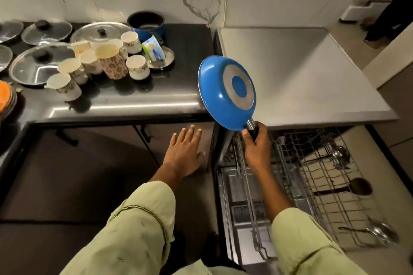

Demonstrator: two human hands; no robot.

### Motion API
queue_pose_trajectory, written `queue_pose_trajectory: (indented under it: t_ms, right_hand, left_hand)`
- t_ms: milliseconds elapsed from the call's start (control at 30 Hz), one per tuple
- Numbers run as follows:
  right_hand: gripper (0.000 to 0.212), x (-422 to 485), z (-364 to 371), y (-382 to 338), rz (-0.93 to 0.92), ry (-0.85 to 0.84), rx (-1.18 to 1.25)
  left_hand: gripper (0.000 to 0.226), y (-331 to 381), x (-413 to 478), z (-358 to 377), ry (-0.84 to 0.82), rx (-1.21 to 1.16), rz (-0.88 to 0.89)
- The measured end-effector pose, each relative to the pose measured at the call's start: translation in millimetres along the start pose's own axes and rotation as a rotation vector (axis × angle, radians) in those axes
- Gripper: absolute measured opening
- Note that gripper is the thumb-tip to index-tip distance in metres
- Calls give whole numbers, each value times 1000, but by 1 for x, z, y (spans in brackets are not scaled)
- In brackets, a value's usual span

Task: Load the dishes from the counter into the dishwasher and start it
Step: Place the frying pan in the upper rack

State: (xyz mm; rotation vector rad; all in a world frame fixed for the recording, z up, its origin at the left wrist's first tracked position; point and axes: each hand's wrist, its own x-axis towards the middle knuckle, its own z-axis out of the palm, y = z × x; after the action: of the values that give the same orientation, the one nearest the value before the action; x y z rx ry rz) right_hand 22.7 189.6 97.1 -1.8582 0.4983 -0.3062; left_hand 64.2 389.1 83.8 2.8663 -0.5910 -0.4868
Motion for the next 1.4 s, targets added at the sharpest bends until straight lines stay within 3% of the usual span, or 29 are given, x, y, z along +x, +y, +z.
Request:
queue_pose_trajectory:
  t_ms: [133, 500, 800, 1100, 1400]
  right_hand:
    - [34, -30, -18, 14, -26, -147, -135]
    - [33, -142, -62, 72, 79, -250, -295]
    - [26, -208, -134, 112, 39, -378, -507]
    - [22, -173, -229, 149, 125, -345, -581]
    - [28, -65, -311, 208, 160, -268, -530]
  left_hand:
    - [75, 15, -42, 21, -21, 8, -61]
    - [79, 46, -153, 89, -88, 52, -139]
    - [78, 120, -226, 136, -164, 13, -124]
    - [70, 214, -181, 152, -230, 67, -22]
    - [76, 308, -73, 181, -348, 63, -77]
